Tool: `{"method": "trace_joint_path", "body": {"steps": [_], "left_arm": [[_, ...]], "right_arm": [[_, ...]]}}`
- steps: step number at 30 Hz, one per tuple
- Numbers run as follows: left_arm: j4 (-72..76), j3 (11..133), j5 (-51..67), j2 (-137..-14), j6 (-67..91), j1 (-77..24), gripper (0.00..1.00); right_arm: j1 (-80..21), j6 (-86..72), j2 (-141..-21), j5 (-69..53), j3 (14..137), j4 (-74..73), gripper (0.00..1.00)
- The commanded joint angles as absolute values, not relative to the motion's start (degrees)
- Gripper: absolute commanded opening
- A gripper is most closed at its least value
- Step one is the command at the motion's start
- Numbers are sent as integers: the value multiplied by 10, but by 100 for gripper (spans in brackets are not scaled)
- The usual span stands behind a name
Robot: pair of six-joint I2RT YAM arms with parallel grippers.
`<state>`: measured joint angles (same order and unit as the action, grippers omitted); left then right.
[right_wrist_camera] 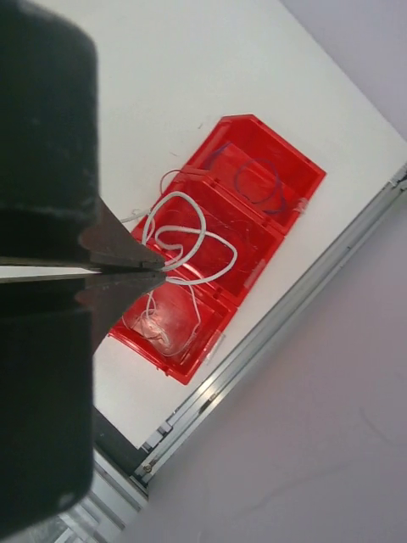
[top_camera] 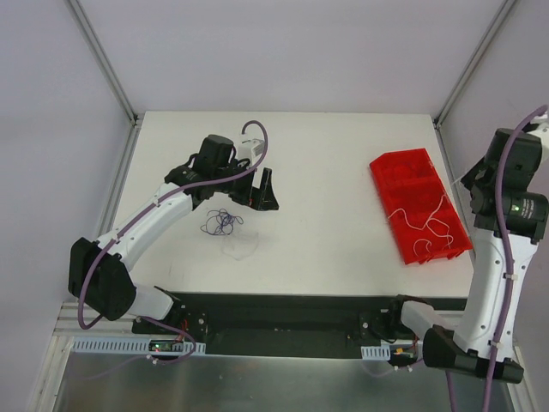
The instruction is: Untangle the cables
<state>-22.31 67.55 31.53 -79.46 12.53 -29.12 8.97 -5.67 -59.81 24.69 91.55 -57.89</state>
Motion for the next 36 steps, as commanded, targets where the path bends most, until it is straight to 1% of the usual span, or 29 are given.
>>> {"method": "trace_joint_path", "body": {"steps": [1, 11, 13, 17, 20, 26, 31, 34, 36], "left_arm": [[-223, 686, 333, -770, 126, -287, 91], [-223, 686, 338, -773, 127, -287, 91], [-223, 686, 338, -774, 126, -287, 91], [-223, 686, 342, -775, 127, -287, 91], [-223, 686, 339, -774, 126, -287, 91], [-223, 686, 336, -773, 125, -287, 91], [-223, 685, 336, -771, 125, -287, 91], [-223, 685, 331, -771, 122, -287, 91], [-223, 685, 332, -771, 123, -287, 91]], "right_arm": [[129, -33, -624, 245, 981, -597, 1], [174, -26, -661, 219, 1042, -590, 1], [178, -30, -663, 184, 1069, -592, 0], [178, -57, -659, 61, 1098, -579, 1], [178, -74, -659, 6, 1122, -568, 1], [178, -59, -679, 46, 1214, -591, 1], [178, -61, -697, 46, 1245, -613, 1], [178, -75, -698, 12, 1252, -604, 1], [178, -76, -708, 11, 1281, -609, 1]]}}
